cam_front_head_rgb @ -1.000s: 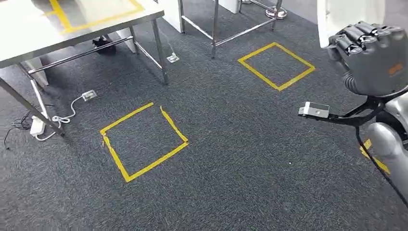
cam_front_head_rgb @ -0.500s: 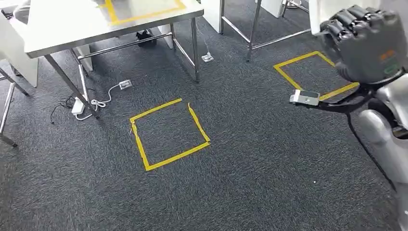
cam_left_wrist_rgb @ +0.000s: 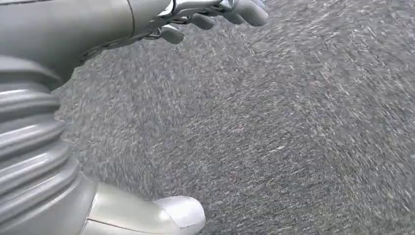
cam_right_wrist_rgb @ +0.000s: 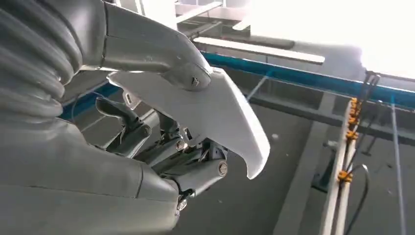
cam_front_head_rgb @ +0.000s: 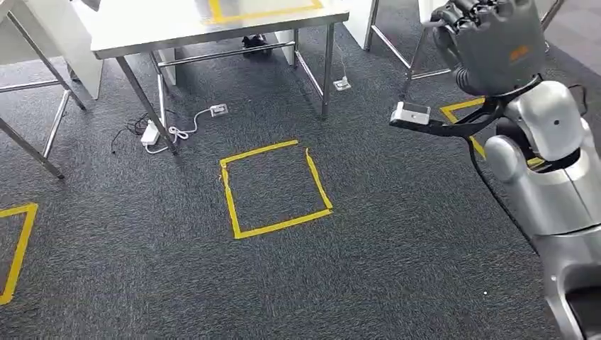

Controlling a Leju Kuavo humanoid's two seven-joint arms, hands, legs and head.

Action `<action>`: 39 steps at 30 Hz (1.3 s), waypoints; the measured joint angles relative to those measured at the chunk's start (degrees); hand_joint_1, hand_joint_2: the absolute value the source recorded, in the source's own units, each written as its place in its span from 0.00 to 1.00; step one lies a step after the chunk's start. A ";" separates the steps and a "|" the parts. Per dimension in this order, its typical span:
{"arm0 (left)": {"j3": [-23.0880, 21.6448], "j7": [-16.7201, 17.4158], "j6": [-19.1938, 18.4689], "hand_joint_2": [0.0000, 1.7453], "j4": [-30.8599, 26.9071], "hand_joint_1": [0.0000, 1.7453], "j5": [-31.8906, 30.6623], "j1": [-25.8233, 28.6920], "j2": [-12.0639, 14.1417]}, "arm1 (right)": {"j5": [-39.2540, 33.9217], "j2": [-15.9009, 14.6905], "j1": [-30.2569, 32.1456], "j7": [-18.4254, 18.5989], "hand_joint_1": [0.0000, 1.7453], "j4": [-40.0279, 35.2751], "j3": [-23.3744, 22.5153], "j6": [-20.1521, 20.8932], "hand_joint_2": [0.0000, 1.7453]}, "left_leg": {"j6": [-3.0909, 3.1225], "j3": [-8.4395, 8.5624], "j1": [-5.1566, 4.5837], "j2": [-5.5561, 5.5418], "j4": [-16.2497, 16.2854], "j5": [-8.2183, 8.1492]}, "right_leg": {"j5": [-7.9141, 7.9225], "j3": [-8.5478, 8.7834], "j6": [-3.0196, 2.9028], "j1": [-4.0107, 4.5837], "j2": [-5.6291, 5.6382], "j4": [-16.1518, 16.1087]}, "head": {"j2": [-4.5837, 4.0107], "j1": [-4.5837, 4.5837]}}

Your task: Take the parts from the cabinet and place them on the table.

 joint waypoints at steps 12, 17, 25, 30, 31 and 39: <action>0.00 -0.98 -3.65 1.00 0.00 0.00 -0.31 -0.08 0.61 | -1.27 0.57 0.83 0.24 1.00 3.87 -0.13 -3.22 1.00 | 1.94 -0.51 -0.47 0.29 -0.34 -0.55 | 0.73 0.53 2.26 -0.39 -0.12 -1.48 | 0.00 -0.07; 0.00 -1.03 -3.83 1.00 -0.02 0.00 -0.35 -0.70 0.46 | -0.06 0.66 1.87 0.24 1.00 3.96 -1.03 -3.02 1.00 | 2.35 1.43 0.52 -0.51 -2.34 0.62 | -6.50 -6.82 2.91 -0.78 5.61 13.24 | 0.00 0.07; 0.00 -1.18 -3.83 1.00 -0.11 0.00 -0.26 -0.61 0.50 | 0.22 0.57 3.46 0.15 1.00 4.07 -1.49 -2.41 1.00 | -1.10 0.63 1.27 -2.30 0.65 -1.28 | 0.72 -2.21 2.71 -1.71 6.25 1.42 | 0.00 0.33; 0.00 -1.40 -3.83 1.00 -0.04 0.00 0.06 -0.48 0.42 | 0.37 0.83 3.20 0.09 1.00 4.05 -1.49 -2.39 1.00 | -2.17 -1.47 1.52 -1.73 4.91 -3.76 | 0.51 -1.75 0.58 -1.75 6.00 1.40 | 0.00 0.22; 0.00 -1.40 -3.83 1.00 -0.04 0.00 0.06 -0.49 0.42 | 0.39 0.92 3.22 0.09 1.00 4.07 -1.49 -2.37 1.00 | -2.26 -3.79 1.49 -1.70 9.42 -5.67 | 0.39 -1.64 0.40 -1.62 5.98 1.40 | 0.00 0.22; 0.02 -1.44 -3.72 1.00 0.00 0.00 0.44 -0.20 0.61 | 0.59 1.70 2.70 -0.17 1.00 4.11 -1.44 -2.10 1.00 | 0.73 -2.20 -0.09 -1.54 2.17 1.05 | -1.57 0.26 0.13 -0.29 5.98 1.30 | 0.00 0.31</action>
